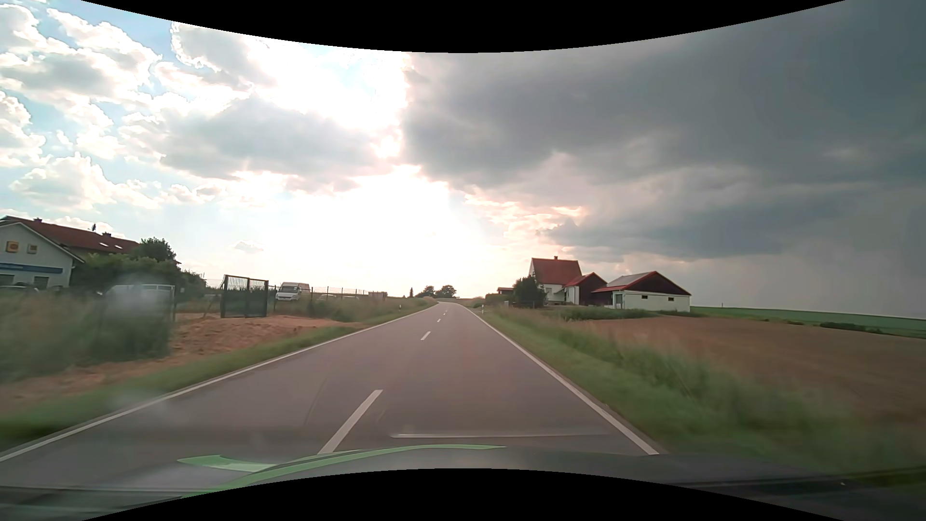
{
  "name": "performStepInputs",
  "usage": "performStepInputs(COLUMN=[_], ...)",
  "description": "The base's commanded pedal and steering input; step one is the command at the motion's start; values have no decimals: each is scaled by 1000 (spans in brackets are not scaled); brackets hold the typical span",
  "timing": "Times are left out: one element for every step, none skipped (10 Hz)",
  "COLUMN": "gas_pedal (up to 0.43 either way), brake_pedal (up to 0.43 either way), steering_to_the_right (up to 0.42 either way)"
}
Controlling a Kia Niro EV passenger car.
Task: Follow the waypoints while adhering to traffic rules and regulations
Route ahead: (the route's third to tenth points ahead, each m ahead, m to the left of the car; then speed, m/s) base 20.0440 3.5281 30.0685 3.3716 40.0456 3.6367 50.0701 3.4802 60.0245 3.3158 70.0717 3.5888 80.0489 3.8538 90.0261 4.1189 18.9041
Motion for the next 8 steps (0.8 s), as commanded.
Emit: performStepInputs(gas_pedal=[197, 197, 197, 197, 197, 197, 197, 197], brake_pedal=[0, 0, 0, 0, 0, 0, 0, 0], steering_to_the_right=[0, 1, 1, 1, 1, 1, 1, 1])
